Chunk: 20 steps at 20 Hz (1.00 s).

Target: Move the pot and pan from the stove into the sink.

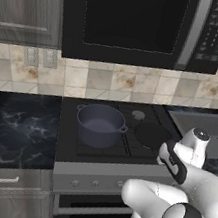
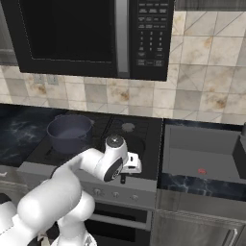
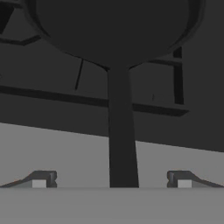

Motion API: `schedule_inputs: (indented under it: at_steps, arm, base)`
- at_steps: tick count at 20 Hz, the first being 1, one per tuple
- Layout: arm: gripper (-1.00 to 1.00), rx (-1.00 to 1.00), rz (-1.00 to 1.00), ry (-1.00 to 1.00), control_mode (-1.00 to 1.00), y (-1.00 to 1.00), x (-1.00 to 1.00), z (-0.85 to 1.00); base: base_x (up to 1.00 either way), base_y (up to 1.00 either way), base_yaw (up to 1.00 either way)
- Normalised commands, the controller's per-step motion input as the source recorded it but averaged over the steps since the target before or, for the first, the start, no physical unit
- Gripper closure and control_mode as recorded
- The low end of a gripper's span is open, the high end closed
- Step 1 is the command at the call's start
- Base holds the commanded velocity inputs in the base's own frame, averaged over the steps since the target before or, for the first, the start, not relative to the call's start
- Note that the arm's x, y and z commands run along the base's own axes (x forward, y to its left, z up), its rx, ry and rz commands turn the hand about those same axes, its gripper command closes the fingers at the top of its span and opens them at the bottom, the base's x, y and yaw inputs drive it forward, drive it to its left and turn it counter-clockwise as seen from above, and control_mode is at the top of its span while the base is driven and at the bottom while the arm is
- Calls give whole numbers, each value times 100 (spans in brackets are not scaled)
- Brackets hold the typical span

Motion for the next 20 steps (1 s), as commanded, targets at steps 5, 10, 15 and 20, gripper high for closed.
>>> schedule_inputs:
  at_steps: [5,10,15,20]
  arm:
    - [-100,0,0,0,-100,0,0,-26]
    - [-100,0,0,0,-100,0,4,-24]
    - [-100,0,0,-1,-100,0,4,-16]
    - [-100,0,0,0,-100,0,1,-10]
  base:
    - [0,0,0]
    - [0,0,0]
    - [0,0,0]
    - [0,0,0]
